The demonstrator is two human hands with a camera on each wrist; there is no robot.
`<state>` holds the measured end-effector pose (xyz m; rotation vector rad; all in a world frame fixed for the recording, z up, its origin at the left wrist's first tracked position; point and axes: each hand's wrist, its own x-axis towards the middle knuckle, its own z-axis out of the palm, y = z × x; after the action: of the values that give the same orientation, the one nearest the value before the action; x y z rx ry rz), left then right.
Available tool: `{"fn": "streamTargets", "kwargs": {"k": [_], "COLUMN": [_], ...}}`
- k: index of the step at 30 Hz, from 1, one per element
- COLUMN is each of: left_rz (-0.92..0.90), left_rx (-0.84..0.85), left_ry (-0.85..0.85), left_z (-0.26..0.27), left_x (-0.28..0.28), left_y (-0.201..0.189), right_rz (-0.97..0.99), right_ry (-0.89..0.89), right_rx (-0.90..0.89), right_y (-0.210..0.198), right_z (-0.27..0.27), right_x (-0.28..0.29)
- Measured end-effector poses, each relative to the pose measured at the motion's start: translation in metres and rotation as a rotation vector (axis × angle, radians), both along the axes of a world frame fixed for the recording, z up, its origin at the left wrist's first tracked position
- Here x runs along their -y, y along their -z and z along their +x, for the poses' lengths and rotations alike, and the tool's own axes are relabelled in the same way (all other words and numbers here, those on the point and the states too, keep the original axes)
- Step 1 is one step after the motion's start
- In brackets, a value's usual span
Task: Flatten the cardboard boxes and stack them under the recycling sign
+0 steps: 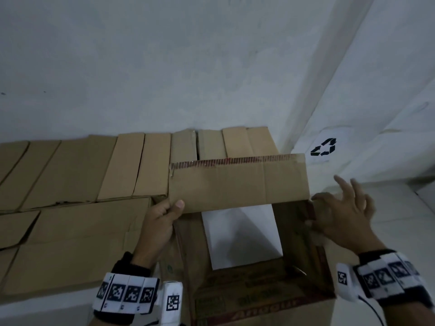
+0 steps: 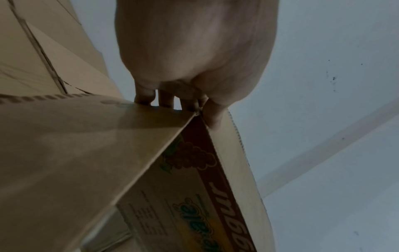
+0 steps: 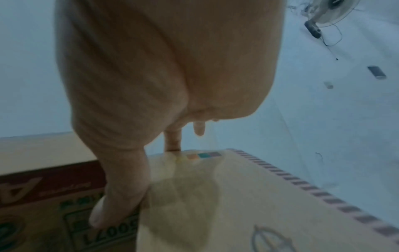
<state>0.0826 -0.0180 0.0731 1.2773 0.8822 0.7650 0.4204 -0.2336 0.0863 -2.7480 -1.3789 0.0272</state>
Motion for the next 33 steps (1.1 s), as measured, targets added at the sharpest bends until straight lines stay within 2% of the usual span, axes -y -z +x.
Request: {"fn": "streamTargets", "kwargs": {"k": [3, 6, 10, 12, 14, 17, 20, 23, 25, 28, 30, 33], "left_rz": [0.088, 0.166, 0.189, 0.310, 0.397, 0.397, 0.325, 0.264, 0.191, 0.134, 0.145, 0.145], "left_rx": [-0.046, -0.120, -0.101, -0.202, -0.323, -0.351, -0.400, -0.491, -0.452, -0.454, -0.540, -0.661], "left_ry": [0.034, 0.042, 0.104, 0.112, 0.097, 0.101, 0.051, 0.037, 0.058, 0.156, 0.261, 0.486], "left_z": [0.011, 0.025, 0.037, 0.033, 0.018, -0.014, -0.048, -0.072, -0.083, -0.095, -0.101, -0.102], "left_x": [0.004, 0.008, 0.013, 0.008, 0.002, 0.001, 0.010, 0.019, 0.023, 0.027, 0.029, 0.033], "left_y": [0.005, 0.010, 0.007, 0.019, 0.038, 0.064, 0.087, 0.113, 0.130, 0.157, 0.180, 0.191], "right_rz": [-0.038, 0.059, 0.071, -0.010, -0.074, -0.078, -0.042, -0.098, -0.077, -0.067, -0.051, -0.135], "right_ry": [0.007, -0.011, 0.006, 0.003, 0.041, 0.085, 0.044, 0.050, 0.030, 0.055, 0.073, -0.061], "right_rx": [0.004, 0.157, 0.367, 0.373, 0.281, 0.149, 0.035, -0.076, -0.145, -0.276, -0.256, -0.194], "right_y": [-0.013, -0.034, -0.071, -0.081, -0.078, -0.045, 0.009, 0.063, 0.091, 0.132, 0.158, 0.167], "right_z": [0.018, 0.030, 0.031, 0.024, 0.014, -0.006, -0.033, -0.066, -0.087, -0.100, -0.102, -0.114], "right_x": [0.007, 0.013, 0.010, 0.007, 0.003, 0.000, 0.000, 0.005, 0.006, 0.015, 0.023, 0.027]}}
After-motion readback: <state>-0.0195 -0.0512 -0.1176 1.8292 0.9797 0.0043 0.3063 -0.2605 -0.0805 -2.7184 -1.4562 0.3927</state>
